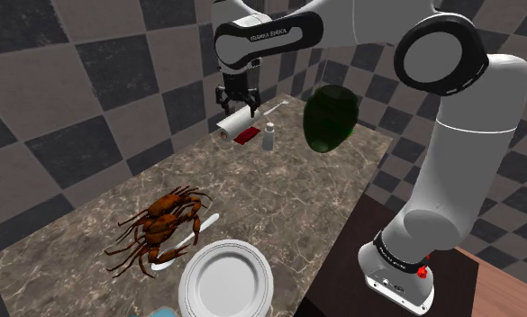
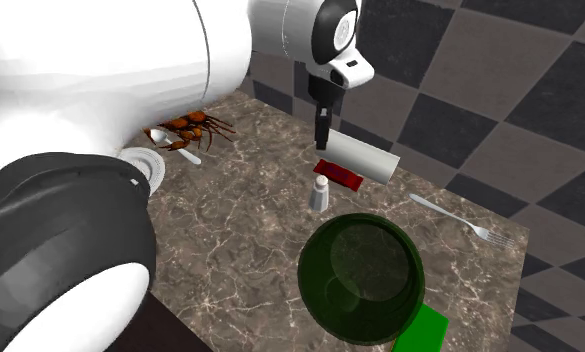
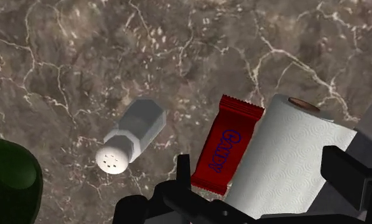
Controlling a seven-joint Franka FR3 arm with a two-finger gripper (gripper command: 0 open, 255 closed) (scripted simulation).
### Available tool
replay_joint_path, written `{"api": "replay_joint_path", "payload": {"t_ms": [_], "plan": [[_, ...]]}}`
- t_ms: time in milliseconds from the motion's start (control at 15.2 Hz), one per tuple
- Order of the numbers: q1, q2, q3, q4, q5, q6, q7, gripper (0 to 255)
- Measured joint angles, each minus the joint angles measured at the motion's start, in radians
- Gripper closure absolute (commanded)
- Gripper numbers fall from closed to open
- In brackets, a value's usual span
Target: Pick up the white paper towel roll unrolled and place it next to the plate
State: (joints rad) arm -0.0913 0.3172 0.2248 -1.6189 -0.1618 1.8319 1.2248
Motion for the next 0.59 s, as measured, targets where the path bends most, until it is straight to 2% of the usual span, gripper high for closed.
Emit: {"api": "replay_joint_path", "payload": {"t_ms": [396, 594], "plan": [[0.022, 0.268, -0.06, 0.312, -0.034, -0.085, 0.153, 0], [0.022, 0.327, -0.077, 0.369, -0.036, -0.093, 0.187, 0]]}}
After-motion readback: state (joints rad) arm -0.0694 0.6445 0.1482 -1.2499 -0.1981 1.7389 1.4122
